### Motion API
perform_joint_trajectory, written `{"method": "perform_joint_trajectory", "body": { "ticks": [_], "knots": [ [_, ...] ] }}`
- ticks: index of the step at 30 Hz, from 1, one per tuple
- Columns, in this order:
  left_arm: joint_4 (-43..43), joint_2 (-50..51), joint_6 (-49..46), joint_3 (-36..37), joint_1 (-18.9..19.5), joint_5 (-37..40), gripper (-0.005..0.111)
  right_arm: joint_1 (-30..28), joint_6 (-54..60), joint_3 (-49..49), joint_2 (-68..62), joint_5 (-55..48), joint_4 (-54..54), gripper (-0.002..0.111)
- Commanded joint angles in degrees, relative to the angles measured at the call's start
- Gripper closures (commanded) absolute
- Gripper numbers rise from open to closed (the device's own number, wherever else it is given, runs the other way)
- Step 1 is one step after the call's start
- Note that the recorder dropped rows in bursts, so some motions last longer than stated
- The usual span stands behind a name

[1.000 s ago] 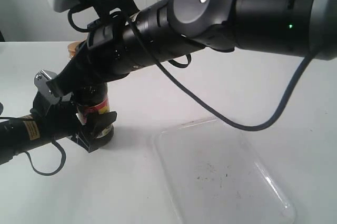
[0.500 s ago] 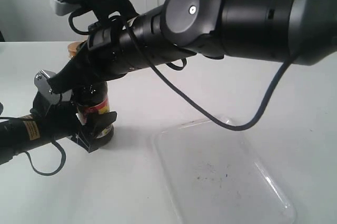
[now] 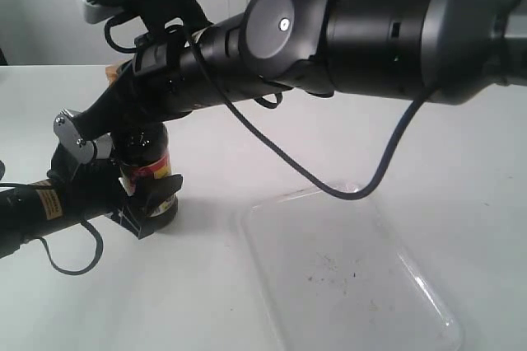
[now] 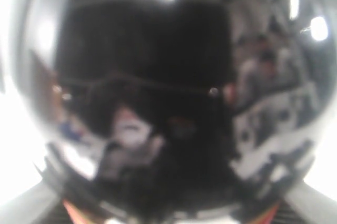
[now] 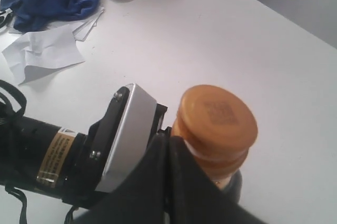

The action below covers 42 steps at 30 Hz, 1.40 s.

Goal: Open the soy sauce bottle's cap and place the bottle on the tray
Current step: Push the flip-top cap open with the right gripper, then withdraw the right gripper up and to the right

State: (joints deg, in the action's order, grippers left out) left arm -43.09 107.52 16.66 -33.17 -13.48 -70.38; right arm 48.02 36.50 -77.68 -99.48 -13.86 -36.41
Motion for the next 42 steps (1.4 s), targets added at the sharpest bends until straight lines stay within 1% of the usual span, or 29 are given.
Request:
{"method": "perform_joint_trajectory", "body": {
  "ticks": [1, 7, 13, 16, 21, 24, 26, 30, 33, 35, 37, 38, 40, 42],
  "knots": [
    [-1.10, 0.00, -0.59, 0.54, 0.00, 0.42, 0.107, 0.23, -0.26, -0.53, -0.09, 3.13, 0.16, 0.108],
    [-1.52, 0.00, -0.59, 0.54, 0.00, 0.42, 0.107, -0.12, -0.26, -0.53, -0.09, 8.42, 0.30, 0.108],
    [-1.91, 0.00, -1.27, 0.54, 0.00, 0.42, 0.107, -1.29, -0.26, -0.53, -0.09, 20.28, 0.43, 0.108],
    [-1.91, 0.00, -1.27, 0.54, 0.00, 0.42, 0.107, -1.75, -0.26, -0.53, -0.09, 20.62, 0.43, 0.108],
    [-1.53, 0.00, -2.04, 0.54, 0.00, 0.42, 0.107, -2.76, 1.26, -0.53, 0.12, 13.22, 0.43, 0.108],
    [-0.52, 0.00, -2.15, 0.54, 0.00, 0.42, 0.107, -4.06, 1.26, -0.53, 1.27, 7.06, 0.94, 0.108],
    [-0.23, 0.00, -2.15, 0.54, 0.00, 0.42, 0.107, -5.13, 1.26, -0.53, 2.57, 3.76, 2.90, 0.108],
    [-0.23, 0.00, -2.15, 0.54, 0.00, 0.42, 0.107, -8.67, 1.15, -0.53, 5.94, -6.17, 3.47, 0.108],
    [-0.23, 0.00, -2.15, 0.54, 0.00, 0.42, 0.107, -9.83, 0.28, -0.53, 7.32, -11.99, 5.77, 0.108],
    [-0.23, 0.00, -2.15, 0.54, 0.00, 0.42, 0.107, -10.40, -2.79, -0.53, 7.77, -16.25, 11.32, 0.108],
    [-0.23, 0.00, -2.15, 0.54, 0.00, 0.42, 0.107, -10.40, -8.51, -0.53, 7.99, -19.93, 19.90, 0.108],
    [-0.23, 0.00, -2.15, 0.54, 0.00, 0.42, 0.107, -10.40, -13.26, -0.53, 7.98, -22.40, 25.87, 0.108],
    [-0.23, 0.00, -2.15, 0.54, 0.00, 0.42, 0.107, -10.40, -19.04, -0.53, 7.98, -25.79, 33.70, 0.108],
    [-0.23, 0.00, -2.15, 0.54, 0.00, 0.42, 0.107, -10.40, -28.06, -0.53, 7.98, -29.74, 44.07, 0.108]
  ]
}}
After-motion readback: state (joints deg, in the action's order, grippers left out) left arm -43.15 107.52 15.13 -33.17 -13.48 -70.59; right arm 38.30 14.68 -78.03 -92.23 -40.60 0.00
